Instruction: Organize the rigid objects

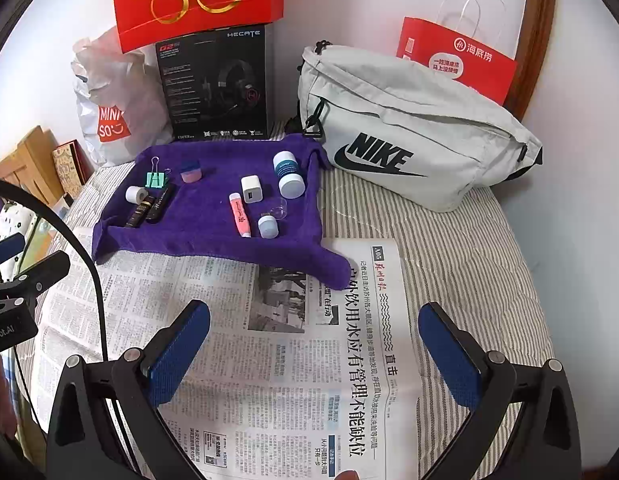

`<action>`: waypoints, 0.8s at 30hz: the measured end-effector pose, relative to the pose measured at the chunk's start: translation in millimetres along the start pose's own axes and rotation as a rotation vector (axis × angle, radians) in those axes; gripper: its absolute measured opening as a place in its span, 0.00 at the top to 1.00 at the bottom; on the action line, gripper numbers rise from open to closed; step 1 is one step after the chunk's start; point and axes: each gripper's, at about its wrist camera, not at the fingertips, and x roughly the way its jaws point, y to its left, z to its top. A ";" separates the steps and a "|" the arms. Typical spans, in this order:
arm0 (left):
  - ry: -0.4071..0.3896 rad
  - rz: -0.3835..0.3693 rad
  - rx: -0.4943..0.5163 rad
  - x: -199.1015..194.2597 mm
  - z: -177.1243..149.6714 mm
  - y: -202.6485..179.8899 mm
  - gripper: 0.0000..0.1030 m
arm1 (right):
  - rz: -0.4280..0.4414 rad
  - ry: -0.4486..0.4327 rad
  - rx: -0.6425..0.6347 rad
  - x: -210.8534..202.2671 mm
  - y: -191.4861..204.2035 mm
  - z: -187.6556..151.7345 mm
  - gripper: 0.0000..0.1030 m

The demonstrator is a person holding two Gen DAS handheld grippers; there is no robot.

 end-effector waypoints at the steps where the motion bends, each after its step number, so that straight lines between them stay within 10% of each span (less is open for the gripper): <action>1: 0.000 0.001 0.002 0.0 0.1 0.0 0.06 | 0.000 -0.002 0.000 -0.6 -0.1 -0.1 0.01; 24: 0.000 0.003 0.008 -1.4 0.2 2.9 0.06 | -0.004 0.002 -0.008 1.5 -0.6 -0.8 0.00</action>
